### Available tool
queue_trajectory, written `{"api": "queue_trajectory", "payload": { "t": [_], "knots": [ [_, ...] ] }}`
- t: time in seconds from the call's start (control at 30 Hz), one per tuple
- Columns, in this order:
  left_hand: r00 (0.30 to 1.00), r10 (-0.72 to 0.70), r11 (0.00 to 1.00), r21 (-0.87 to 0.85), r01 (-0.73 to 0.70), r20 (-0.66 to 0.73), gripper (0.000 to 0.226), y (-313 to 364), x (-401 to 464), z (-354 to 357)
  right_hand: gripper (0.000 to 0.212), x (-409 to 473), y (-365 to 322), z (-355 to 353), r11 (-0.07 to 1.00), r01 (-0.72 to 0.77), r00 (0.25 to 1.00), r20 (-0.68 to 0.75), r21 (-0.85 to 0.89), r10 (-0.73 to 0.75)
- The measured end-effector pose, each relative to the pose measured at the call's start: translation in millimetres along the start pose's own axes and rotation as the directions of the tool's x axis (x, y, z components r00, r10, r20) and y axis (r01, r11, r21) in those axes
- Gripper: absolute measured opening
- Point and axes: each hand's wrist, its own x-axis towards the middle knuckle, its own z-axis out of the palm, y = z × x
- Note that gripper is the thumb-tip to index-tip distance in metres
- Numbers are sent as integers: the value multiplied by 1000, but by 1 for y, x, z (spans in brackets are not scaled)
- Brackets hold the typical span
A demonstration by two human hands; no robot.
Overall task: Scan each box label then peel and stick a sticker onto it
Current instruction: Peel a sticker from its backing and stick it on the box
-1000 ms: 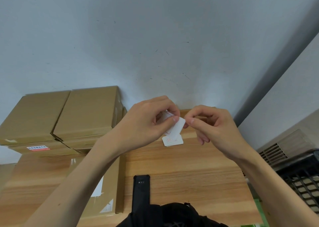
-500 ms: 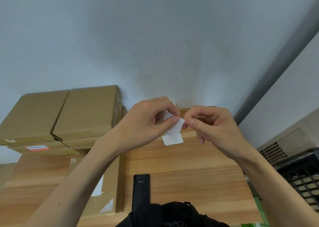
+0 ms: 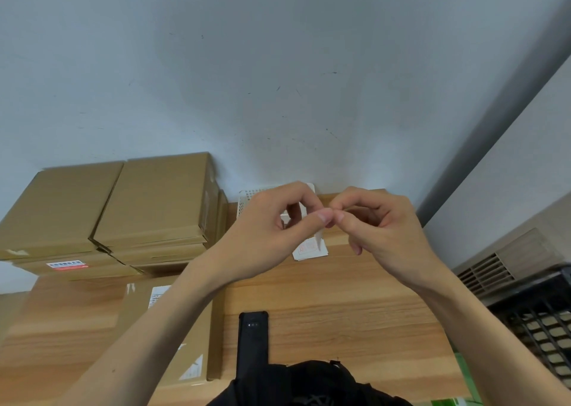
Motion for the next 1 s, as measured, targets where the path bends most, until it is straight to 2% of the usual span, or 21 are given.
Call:
{"api": "queue_trajectory", "payload": {
  "t": [0.23, 0.53, 0.73, 0.87, 1.0],
  "knots": [
    [997, -45, 997, -58, 48, 60, 15, 0, 1, -4, 14, -1, -4, 1, 1000, -1, 999, 39, -16, 2],
    [997, -3, 998, -55, 7, 72, 15, 1, 0, -7, 19, -4, -8, 4, 998, 15, 998, 60, -64, -11],
    [999, -35, 995, -98, 35, 2, 27, -1, -2, -6, 14, -4, -3, 5, 996, -82, 997, -2, -23, 82],
    [1000, -19, 999, -32, 19, -7, 22, -6, -2, -4, 25, -4, -2, 14, 988, -148, 989, -23, -35, 147],
    [999, -32, 999, 4, 32, -16, 20, -13, -2, -4, 16, -2, 1, 17, 988, -146, 987, -80, -58, 141]
  ]
}}
